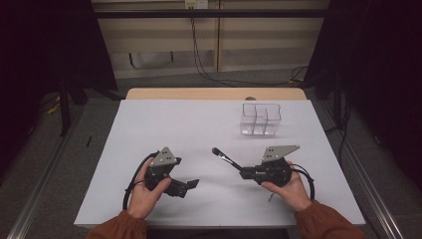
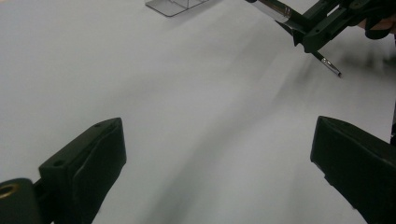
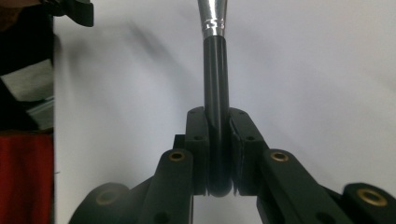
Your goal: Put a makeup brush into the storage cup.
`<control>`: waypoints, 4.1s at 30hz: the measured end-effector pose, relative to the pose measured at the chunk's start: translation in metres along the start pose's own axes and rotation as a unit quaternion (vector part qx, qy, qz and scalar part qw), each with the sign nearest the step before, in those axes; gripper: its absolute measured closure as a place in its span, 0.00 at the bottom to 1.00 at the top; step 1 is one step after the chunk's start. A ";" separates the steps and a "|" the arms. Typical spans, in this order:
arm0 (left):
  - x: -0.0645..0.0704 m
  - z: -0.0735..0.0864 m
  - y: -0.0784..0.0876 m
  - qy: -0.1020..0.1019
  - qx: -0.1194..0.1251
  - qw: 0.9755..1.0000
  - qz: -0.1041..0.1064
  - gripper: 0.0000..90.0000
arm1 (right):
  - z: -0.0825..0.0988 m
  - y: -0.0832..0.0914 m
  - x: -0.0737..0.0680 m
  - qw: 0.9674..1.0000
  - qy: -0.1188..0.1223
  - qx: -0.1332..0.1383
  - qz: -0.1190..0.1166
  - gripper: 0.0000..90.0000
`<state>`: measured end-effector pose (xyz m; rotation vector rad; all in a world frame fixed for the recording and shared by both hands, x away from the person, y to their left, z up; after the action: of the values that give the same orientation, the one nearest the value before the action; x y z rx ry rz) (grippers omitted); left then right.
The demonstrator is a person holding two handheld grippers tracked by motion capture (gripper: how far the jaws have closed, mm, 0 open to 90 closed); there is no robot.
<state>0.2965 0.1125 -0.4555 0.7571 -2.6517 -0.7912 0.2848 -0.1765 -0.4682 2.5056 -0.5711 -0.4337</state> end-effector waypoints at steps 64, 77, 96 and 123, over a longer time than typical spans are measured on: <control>0.051 -0.055 -0.060 0.013 0.119 0.992 0.033 0.40 | -0.012 0.003 -0.012 0.997 0.024 0.070 0.011 0.89; 0.050 -0.061 -0.056 0.043 0.134 0.989 0.045 0.62 | -0.011 0.000 -0.014 0.997 0.027 0.067 0.002 0.89; 0.050 -0.074 -0.055 0.083 0.128 0.985 0.083 0.81 | -0.011 -0.005 -0.014 0.998 0.016 0.067 -0.010 0.88; 0.051 -0.079 -0.046 0.067 0.112 0.985 0.112 0.88 | -0.013 -0.002 -0.011 0.995 -0.004 0.091 -0.033 0.55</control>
<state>0.3036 0.0178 -0.4119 0.5279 -2.6688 -0.3763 0.2819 -0.1639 -0.4569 2.7034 -0.5547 -0.4325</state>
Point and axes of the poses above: each handheld gripper's, and its own axes: y roughly backward along the jaws, z roughly out of its underside, x roughly to its right, the point moved 4 cm from there along -y, roughly forward along the jaws, and after that the axes turned 3 degrees about -z, right-handed, at the moved point
